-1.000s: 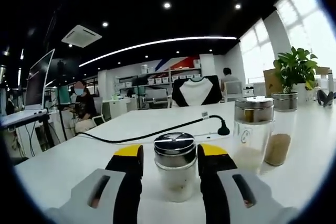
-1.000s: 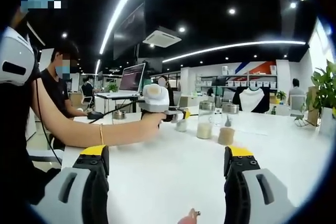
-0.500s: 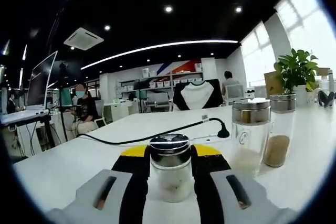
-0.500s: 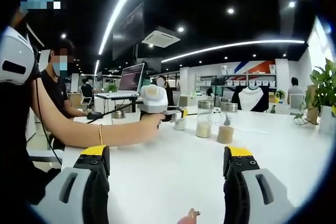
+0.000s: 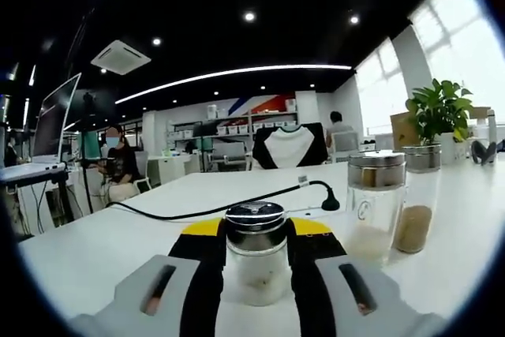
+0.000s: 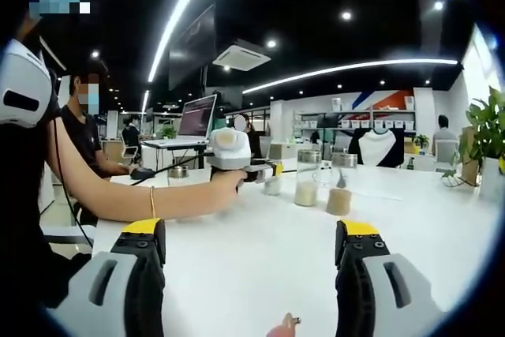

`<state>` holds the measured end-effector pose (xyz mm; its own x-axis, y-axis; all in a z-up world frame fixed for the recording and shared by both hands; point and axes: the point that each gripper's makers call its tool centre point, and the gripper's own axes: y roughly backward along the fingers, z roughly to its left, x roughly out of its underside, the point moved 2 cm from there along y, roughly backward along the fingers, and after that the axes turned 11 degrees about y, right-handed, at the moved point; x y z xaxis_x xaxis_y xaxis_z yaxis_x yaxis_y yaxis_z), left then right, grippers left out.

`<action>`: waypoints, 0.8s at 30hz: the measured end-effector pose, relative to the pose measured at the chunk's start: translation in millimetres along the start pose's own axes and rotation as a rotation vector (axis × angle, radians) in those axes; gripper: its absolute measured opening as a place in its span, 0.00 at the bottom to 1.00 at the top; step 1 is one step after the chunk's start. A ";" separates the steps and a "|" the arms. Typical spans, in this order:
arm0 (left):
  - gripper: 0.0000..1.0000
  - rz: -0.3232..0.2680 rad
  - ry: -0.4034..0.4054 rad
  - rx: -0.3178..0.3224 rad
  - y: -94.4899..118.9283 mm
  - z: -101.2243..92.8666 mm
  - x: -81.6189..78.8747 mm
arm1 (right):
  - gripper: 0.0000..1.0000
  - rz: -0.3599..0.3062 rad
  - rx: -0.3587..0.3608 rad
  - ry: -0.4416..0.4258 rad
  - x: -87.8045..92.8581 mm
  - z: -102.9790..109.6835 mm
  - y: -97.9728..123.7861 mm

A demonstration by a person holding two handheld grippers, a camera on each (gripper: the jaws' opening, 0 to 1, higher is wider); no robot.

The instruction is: Rotate the seasoning bottle until the label or dispensing opening points toward the visible target arrow and the bottle remains upright within the marked orientation range

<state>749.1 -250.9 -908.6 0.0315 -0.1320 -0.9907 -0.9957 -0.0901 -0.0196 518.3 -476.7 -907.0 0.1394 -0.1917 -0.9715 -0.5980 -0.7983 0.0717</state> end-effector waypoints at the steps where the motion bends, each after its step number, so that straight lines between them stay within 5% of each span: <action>1: 0.32 0.001 0.006 0.025 -1.3 -2.6 0.5 | 0.90 0.000 0.000 0.001 -0.1 0.3 0.1; 17: 0.31 0.016 0.034 0.078 -5.9 -3.6 -1.5 | 0.89 0.005 0.007 -0.008 2.9 -0.9 1.9; 24: 0.31 -0.043 0.010 0.120 -5.7 -11.2 -16.3 | 0.89 0.002 0.011 -0.011 2.0 -1.1 2.1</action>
<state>755.2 -259.4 -890.8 0.0745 -0.1401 -0.9873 -0.9967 0.0227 -0.0785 518.2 -479.4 -908.5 0.1290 -0.1870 -0.9739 -0.6072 -0.7914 0.0715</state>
